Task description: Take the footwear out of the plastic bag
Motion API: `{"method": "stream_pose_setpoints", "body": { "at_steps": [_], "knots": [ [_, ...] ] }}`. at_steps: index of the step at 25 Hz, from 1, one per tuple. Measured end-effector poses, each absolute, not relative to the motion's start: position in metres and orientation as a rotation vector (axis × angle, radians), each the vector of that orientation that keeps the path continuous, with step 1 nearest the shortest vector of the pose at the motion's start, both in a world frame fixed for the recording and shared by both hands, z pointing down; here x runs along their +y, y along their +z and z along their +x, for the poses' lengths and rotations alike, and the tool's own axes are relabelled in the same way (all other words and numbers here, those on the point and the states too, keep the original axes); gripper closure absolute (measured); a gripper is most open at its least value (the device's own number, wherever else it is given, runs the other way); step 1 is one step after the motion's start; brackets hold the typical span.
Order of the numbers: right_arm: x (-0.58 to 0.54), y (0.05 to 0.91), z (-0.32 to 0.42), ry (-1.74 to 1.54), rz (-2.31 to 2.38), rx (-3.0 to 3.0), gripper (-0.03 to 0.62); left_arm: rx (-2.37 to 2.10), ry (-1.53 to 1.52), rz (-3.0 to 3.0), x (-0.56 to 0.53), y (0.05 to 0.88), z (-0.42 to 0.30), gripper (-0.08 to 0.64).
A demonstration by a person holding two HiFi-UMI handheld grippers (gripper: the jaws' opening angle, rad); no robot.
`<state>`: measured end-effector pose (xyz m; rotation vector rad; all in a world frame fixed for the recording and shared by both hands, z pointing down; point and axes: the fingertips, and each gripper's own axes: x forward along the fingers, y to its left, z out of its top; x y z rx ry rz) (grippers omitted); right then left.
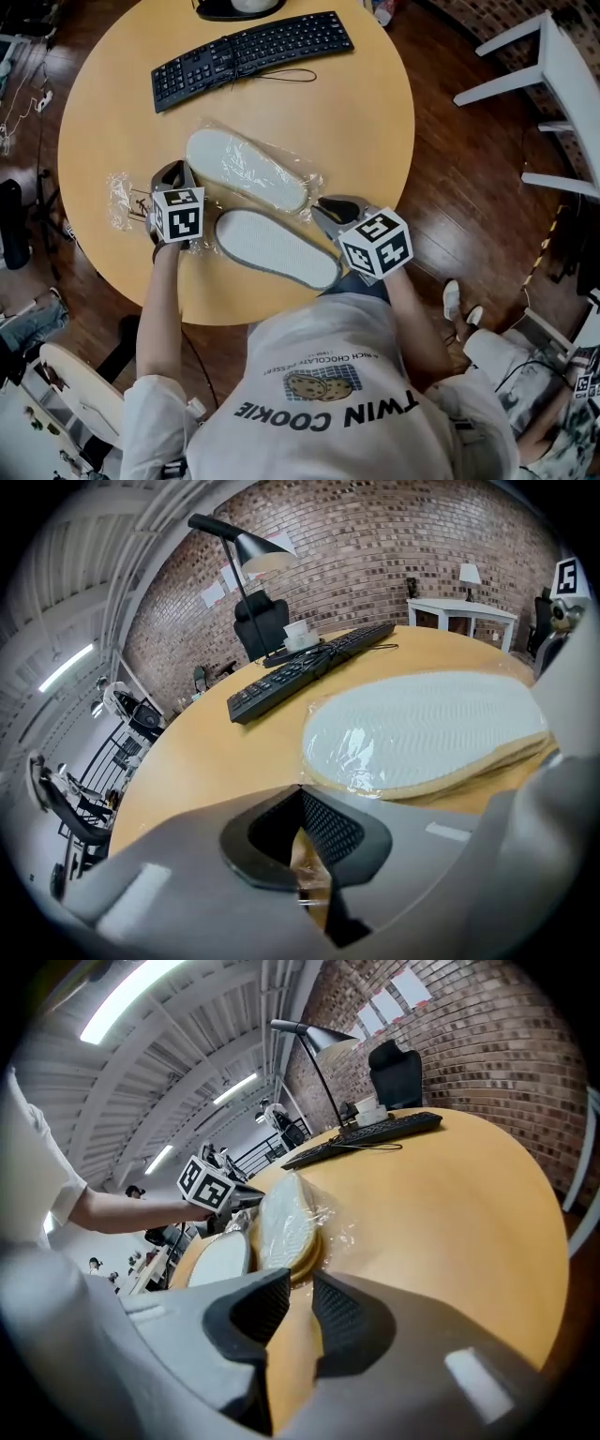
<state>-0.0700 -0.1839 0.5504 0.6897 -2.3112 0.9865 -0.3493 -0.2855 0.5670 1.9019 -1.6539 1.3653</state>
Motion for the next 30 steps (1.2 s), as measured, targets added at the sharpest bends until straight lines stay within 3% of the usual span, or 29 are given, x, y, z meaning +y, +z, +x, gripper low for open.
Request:
{"method": "stream_pose_setpoints", "body": {
  "at_steps": [15, 19, 25, 30],
  "knots": [
    [-0.202, 0.562, -0.085, 1.409, 0.785, -2.199, 0.518, -1.647, 1.368, 1.909, -0.287, 0.569, -0.35, 0.558],
    [-0.204, 0.563, -0.095, 1.487, 0.768, -2.161, 0.445, -1.652, 1.364, 1.912, -0.286, 0.569, -0.351, 0.558],
    [-0.202, 0.561, -0.102, 1.617, 0.702, -2.16, 0.445, -1.652, 1.362, 1.907, -0.282, 0.568, -0.348, 0.558],
    [-0.206, 0.556, -0.097, 1.708, 0.71, -2.209, 0.503, -1.667, 1.366, 1.905, -0.284, 0.567, -0.35, 0.558]
  ]
}}
